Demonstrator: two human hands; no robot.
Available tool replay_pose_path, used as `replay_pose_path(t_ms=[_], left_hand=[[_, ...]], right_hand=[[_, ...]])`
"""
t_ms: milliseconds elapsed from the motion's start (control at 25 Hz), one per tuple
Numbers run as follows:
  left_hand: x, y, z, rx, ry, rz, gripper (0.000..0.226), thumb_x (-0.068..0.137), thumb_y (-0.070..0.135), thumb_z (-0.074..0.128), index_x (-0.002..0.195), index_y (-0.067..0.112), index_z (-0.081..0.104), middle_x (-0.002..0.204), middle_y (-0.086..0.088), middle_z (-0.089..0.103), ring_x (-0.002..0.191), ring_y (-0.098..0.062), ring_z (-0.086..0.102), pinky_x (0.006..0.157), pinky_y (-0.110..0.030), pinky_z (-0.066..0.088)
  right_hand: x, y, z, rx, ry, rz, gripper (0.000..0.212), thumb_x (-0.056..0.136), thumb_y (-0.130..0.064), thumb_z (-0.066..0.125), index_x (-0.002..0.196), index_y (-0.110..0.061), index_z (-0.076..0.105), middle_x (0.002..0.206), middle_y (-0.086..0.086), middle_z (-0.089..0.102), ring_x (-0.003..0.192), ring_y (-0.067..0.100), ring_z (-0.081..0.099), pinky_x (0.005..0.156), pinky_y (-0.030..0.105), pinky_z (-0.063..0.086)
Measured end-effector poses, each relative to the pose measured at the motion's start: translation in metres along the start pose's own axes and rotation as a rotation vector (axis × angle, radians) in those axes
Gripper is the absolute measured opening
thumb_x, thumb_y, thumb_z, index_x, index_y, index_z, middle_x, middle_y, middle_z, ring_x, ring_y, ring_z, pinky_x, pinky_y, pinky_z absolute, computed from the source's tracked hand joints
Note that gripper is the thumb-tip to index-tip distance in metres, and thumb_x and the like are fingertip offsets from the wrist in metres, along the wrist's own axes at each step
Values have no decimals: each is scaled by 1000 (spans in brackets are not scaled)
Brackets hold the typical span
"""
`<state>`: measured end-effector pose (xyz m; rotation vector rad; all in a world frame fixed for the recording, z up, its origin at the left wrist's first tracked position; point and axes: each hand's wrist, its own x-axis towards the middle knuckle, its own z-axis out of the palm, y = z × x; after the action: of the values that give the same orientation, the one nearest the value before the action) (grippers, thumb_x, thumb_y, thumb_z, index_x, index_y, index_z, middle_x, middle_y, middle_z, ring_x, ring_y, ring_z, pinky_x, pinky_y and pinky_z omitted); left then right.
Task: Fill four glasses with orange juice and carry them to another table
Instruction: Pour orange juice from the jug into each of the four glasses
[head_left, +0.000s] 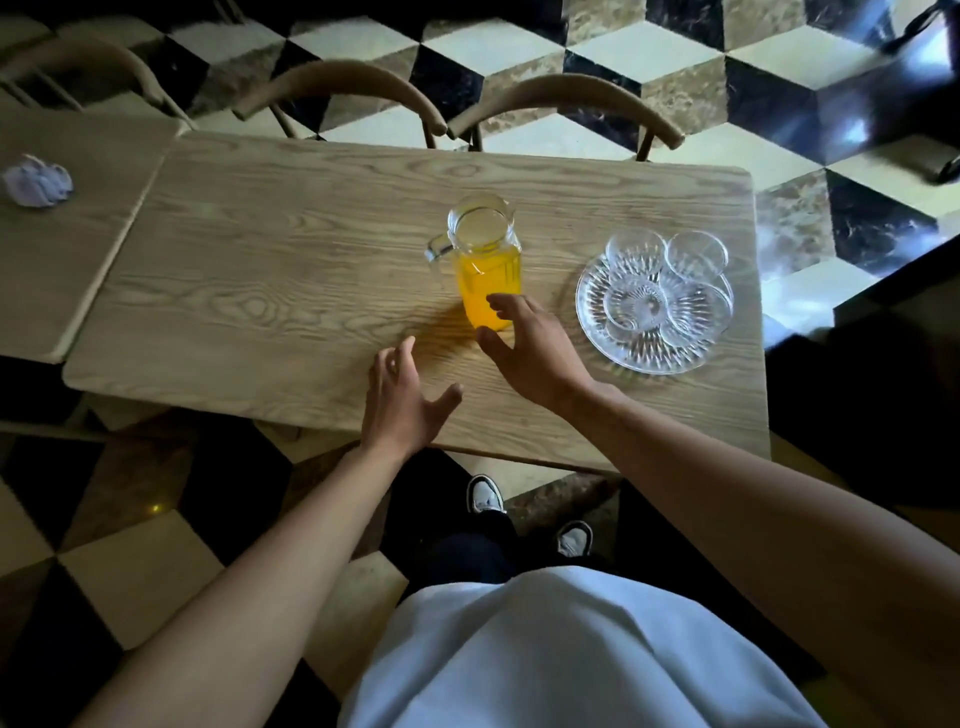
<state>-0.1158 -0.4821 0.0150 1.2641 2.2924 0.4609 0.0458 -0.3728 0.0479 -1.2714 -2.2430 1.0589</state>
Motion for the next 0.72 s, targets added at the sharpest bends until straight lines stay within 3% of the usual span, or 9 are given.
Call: replay_pose_path(t_ms=[320, 520, 720], left_hand=[[40, -36, -18, 7, -51, 29, 97, 83, 39, 85, 158, 1, 36, 153, -29, 42, 145, -44, 37, 122, -47, 28], [99, -54, -17, 23, -215, 96, 99, 84, 39, 84, 161, 5, 31, 159, -26, 39, 150, -43, 33, 125, -47, 28], [145, -66, -18, 14, -345, 183, 97, 82, 36, 86, 159, 6, 35, 155, -26, 42, 147, -42, 38, 121, -45, 32]], right_hand=[[17, -24, 30, 32, 30, 89, 55, 99, -31, 60, 147, -8, 48, 147, 11, 56, 135, 25, 52, 106, 29, 38], [46, -42, 61, 31, 122, 247, 60, 99, -27, 59, 152, -7, 42, 152, 12, 51, 140, 25, 46, 110, 27, 31], [72, -60, 86, 91, 251, 336, 52, 97, -23, 61, 144, -5, 50, 141, 14, 61, 132, 25, 55, 105, 29, 39]])
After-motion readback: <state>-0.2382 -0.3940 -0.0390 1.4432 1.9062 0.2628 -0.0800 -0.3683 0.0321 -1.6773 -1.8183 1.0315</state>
